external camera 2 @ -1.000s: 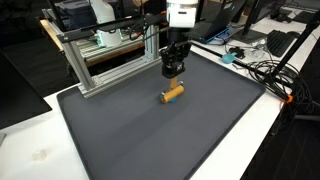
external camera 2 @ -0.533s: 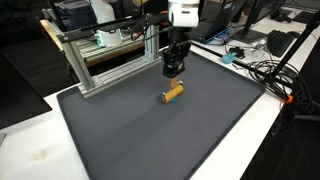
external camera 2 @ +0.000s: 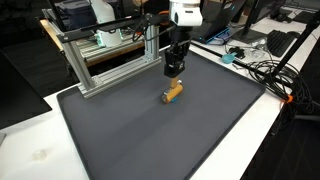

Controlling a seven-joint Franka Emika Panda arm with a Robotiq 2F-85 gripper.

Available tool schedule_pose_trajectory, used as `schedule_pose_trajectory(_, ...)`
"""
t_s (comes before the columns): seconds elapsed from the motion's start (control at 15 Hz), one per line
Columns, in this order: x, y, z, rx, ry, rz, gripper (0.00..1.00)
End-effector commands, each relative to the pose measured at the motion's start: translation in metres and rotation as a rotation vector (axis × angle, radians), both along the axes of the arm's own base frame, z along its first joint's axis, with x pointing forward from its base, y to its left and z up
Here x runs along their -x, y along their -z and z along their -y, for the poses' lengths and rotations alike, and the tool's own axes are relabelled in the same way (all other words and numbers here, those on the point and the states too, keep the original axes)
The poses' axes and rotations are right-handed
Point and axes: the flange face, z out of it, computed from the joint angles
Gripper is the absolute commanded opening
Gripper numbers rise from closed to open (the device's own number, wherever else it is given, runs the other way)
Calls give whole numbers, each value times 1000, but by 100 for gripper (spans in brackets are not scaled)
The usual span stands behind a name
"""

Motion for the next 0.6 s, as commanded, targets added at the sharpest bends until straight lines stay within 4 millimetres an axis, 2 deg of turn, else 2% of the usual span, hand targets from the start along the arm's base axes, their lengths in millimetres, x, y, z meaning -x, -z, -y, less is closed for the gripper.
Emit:
schedule_pose_trajectory(0.0,19,14,-10,-19,-45,-35,22)
schedule_pose_trajectory(0.53,37,-8,-7,25,-43,39,22)
